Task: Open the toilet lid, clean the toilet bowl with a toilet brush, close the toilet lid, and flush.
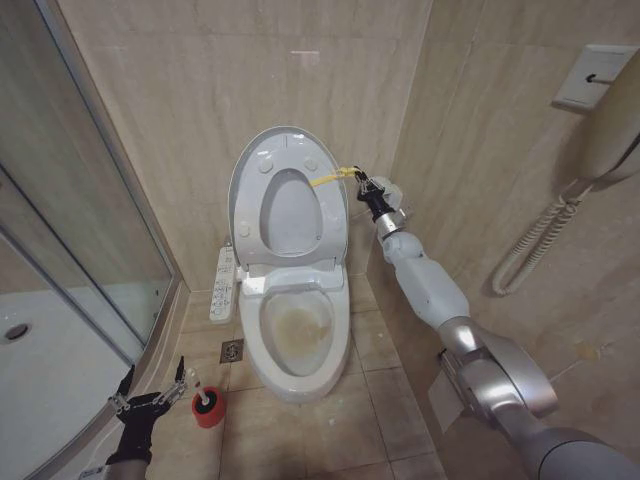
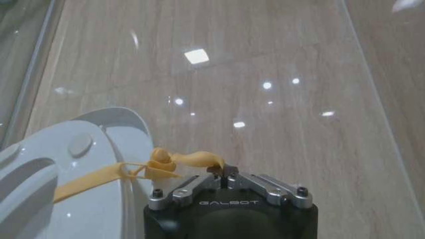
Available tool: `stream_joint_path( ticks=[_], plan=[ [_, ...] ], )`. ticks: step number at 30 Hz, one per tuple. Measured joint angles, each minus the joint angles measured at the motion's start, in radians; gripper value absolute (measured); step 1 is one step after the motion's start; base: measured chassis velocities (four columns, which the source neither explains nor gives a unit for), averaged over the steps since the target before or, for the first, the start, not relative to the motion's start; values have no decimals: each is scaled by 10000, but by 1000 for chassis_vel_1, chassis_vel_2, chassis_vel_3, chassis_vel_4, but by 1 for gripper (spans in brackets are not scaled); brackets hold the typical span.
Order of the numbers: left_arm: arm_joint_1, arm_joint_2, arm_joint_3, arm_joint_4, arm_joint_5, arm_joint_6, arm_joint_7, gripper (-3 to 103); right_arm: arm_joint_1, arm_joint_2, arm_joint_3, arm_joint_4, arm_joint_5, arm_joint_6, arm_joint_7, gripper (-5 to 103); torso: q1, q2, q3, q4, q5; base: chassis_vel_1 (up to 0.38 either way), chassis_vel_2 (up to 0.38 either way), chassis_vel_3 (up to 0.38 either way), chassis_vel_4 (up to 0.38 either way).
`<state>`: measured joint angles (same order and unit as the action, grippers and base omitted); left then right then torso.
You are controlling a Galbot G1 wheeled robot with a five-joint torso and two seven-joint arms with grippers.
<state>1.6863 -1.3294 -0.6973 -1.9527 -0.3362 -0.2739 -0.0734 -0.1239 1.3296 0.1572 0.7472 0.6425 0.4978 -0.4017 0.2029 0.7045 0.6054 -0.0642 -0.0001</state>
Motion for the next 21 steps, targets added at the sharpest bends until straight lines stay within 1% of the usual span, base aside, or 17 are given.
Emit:
stream_joint_path(
  ticks=[1,7,8,9,13,15,16,21],
  plan=[
    [-5,3,6,0,-1,0,1,100,-111,-76,-38,169,21,0,0,-2,0,0,0,0,1,0,0,0,0],
    [6,-85,91,0,75,-1,6,100,-1061,-666,-99,1717,185,1,28,-2,0,0,0,-4,3,0,0,0,0],
    [9,-102,107,0,104,-1,6,100,-1202,-753,-126,1953,244,0,31,25,0,0,0,-3,3,0,0,0,0],
    [9,-102,107,0,104,-1,6,100,-1202,-753,-126,1953,244,0,31,25,0,0,0,-3,3,0,0,0,0],
    [11,-226,206,-23,224,-35,12,100,-2103,-1161,-330,3273,658,-38,40,25,0,0,0,1,3,0,0,0,0],
    [16,-248,224,-39,238,-37,12,100,-2247,-1218,-356,3441,683,-44,41,25,-1,0,-1,1,4,0,0,0,0],
    [26,-268,239,-54,256,-38,12,100,-2391,-1275,-370,3601,696,-55,50,52,-1,0,-1,2,3,0,0,0,0],
    [129,-360,271,-158,352,-46,17,100,-3075,-1561,-395,4377,819,-73,126,52,-1,0,0,2,3,0,0,0,0]
  ],
)
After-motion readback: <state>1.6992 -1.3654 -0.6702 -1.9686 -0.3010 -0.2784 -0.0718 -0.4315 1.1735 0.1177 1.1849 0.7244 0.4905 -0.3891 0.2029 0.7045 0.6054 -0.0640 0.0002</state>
